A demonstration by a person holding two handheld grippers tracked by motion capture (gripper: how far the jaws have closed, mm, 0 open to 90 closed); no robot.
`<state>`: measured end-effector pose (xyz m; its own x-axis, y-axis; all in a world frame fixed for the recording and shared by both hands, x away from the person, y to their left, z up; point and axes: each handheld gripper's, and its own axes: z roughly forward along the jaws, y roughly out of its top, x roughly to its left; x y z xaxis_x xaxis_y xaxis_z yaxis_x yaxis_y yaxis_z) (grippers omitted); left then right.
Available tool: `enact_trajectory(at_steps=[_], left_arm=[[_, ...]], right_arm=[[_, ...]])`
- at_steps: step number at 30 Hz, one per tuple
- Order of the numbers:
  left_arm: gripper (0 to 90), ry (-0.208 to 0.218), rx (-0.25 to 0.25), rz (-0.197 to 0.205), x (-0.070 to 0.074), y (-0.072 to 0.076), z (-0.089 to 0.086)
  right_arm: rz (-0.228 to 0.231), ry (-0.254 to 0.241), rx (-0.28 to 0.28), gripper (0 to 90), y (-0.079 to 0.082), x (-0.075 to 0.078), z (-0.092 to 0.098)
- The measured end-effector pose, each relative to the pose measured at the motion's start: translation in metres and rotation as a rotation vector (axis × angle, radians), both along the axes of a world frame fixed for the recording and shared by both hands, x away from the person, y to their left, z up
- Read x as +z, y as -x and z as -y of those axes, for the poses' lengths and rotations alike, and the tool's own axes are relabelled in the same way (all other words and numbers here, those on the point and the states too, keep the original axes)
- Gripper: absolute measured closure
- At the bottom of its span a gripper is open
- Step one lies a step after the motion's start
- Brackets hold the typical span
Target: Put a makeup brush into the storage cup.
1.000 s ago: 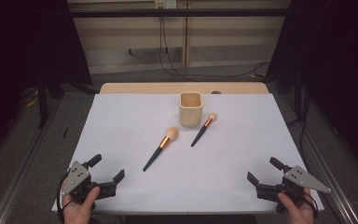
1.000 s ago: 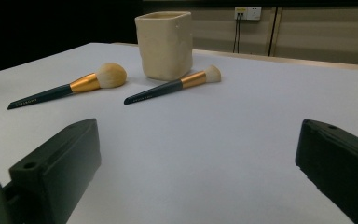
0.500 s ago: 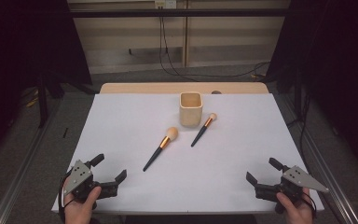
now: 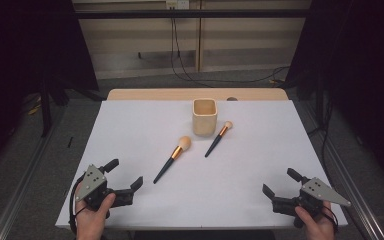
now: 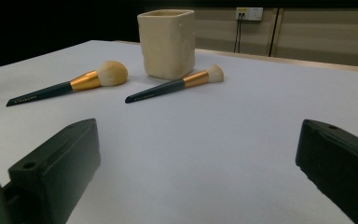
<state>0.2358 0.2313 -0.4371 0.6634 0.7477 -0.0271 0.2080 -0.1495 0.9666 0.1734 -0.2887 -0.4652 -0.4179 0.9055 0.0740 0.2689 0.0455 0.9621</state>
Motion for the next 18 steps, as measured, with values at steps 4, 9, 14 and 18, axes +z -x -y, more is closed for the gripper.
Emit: enact_trajectory(at_steps=[4, 9, 14, 18], left_arm=[[2.2, -0.030, -0.026, -0.011, 0.000, -0.002, 0.009], [2.2, -0.021, -0.033, -0.011, 0.007, -0.011, 0.018], [2.4, -0.002, -0.040, 0.011, 0.018, -0.020, 0.027], [2.4, 0.003, -0.050, 0.021, 0.026, -0.026, 0.035]], right_arm=[[-0.006, -0.005, -0.003, 0.0, -0.003, -0.001, 0.001], [-0.004, -0.006, -0.002, 0.0, -0.003, -0.001, 0.002], [0.001, -0.007, -0.005, 0.0, -0.001, 0.000, 0.002], [0.003, -0.008, -0.004, 0.0, -0.002, 0.000, 0.002]])
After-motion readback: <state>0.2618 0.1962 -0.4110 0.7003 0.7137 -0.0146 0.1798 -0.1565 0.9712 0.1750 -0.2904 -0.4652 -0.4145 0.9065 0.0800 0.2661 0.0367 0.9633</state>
